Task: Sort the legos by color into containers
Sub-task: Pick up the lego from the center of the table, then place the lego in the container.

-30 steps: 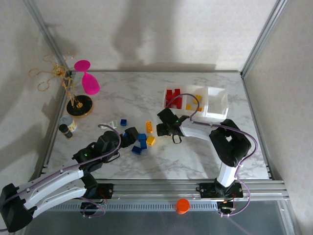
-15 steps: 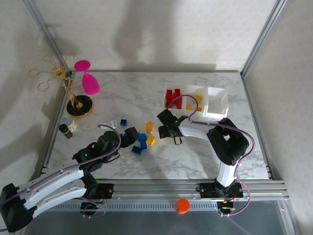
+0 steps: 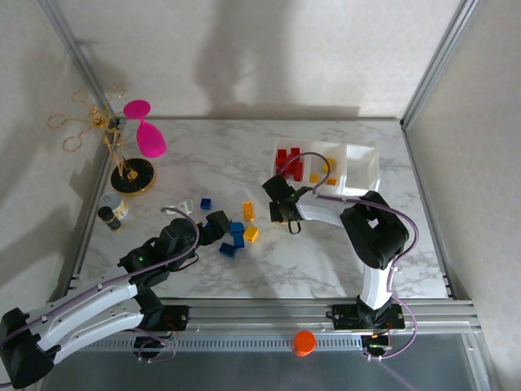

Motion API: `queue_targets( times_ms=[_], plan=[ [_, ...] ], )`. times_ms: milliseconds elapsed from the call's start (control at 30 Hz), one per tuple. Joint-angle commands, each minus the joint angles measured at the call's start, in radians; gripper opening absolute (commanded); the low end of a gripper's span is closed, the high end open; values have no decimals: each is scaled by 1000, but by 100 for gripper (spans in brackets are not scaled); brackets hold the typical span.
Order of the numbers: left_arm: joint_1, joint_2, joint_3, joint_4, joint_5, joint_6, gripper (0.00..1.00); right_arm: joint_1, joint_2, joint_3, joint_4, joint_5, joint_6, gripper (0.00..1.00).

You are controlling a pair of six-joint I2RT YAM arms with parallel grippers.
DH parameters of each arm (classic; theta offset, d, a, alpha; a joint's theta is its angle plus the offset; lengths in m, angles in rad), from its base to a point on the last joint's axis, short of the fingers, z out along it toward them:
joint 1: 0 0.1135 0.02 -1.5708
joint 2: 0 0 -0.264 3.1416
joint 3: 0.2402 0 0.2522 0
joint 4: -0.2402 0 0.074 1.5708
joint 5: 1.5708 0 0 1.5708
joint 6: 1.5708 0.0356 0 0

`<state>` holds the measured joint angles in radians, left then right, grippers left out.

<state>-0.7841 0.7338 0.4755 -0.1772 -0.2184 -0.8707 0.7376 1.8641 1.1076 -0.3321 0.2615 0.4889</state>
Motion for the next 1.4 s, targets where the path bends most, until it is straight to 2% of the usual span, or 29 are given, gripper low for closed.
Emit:
queue_targets(
  times_ms=[0, 100, 200, 333, 567, 667, 833, 1000, 1067, 1133, 1367],
  plan=[
    [-6, -7, 8, 3, 0, -14, 100, 1, -35, -20, 7, -11, 11, 43],
    [-6, -1, 11, 11, 13, -16, 100, -4, -50, -24, 7, -16, 19, 34],
    [-7, 5, 12, 36, 33, -10, 100, -23, -80, -25, 13, -38, 35, 29],
    [-7, 44, 40, 56, 77, 7, 100, -38, -154, -14, 10, -33, 30, 28],
    [-7, 141, 89, 113, 105, 44, 99, -199, -208, 66, -15, 22, 18, 28],
    [-7, 187, 110, 140, 106, 46, 100, -272, -165, 123, -7, 22, 11, 28],
    [-7, 258, 143, 184, 102, 54, 100, -361, -8, 292, -24, 79, -38, 29],
    [-7, 315, 192, 193, 91, 74, 100, -416, 116, 432, -37, 75, -60, 35],
    [-7, 334, 216, 183, 88, 89, 100, -436, 146, 478, -57, 57, -57, 41],
    [-6, 342, 228, 176, 79, 94, 100, -439, 147, 498, -61, 52, -63, 49],
    [-6, 320, 220, 176, 90, 89, 100, -411, 51, 447, -63, 27, -67, 62]
  ],
)
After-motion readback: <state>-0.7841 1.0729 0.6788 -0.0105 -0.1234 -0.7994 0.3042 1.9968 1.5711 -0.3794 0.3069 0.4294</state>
